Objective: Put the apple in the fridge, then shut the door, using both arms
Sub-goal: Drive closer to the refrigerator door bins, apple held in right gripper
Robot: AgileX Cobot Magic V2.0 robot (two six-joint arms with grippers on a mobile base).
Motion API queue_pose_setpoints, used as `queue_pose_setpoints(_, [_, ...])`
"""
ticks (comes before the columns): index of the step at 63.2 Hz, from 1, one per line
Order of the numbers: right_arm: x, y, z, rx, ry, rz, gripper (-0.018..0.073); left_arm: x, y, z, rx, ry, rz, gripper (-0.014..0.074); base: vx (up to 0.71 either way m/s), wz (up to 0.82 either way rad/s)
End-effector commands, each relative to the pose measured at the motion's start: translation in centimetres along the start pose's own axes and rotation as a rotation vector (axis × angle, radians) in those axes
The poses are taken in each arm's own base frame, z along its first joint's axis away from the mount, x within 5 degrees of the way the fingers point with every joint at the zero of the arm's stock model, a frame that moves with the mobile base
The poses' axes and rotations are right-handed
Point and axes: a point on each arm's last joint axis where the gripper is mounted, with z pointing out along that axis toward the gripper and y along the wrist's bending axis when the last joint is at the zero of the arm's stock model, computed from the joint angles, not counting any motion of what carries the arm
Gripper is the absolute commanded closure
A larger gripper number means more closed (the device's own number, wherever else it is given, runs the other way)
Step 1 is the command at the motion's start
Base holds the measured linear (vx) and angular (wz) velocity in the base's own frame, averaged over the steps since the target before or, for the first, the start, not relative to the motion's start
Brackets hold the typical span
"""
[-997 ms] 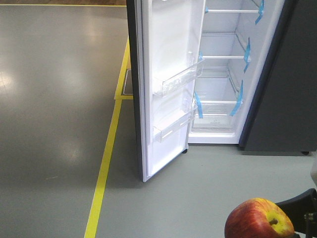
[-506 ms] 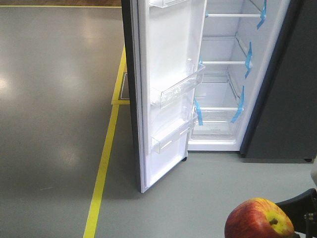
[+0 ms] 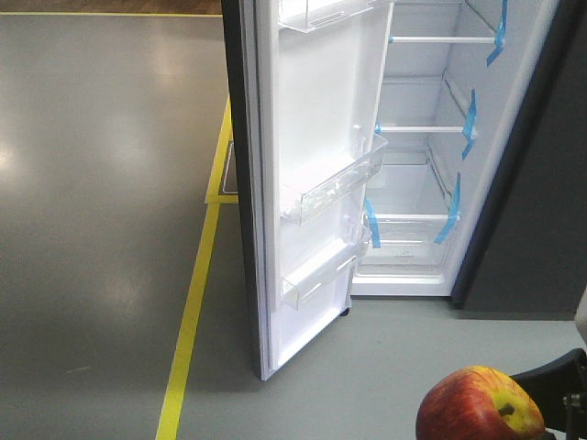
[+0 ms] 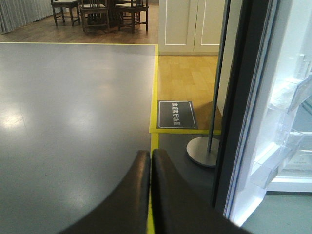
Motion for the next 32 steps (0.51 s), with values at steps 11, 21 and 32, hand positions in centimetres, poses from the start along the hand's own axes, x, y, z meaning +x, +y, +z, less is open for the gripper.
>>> queue_pose_setpoints(11, [-1.06, 0.42, -0.59, -0.014, -0.078, 0.001, 0.0183, -0.06, -0.05, 0.06, 0.009, -0.071, -0.005, 0.0603, 0.16, -0.01])
queue_pose_setpoints(21, [-1.06, 0.42, -0.59, -0.014, -0.078, 0.001, 0.0183, -0.06, -0.05, 0.06, 0.009, -0.071, -0.005, 0.0603, 0.16, -0.02])
queue_pose_setpoints(32, [-1.06, 0.42, -0.59, -0.014, -0.078, 0.001, 0.0183, -0.06, -0.05, 0.06, 0.009, -0.071, -0.005, 0.0603, 0.17, -0.01])
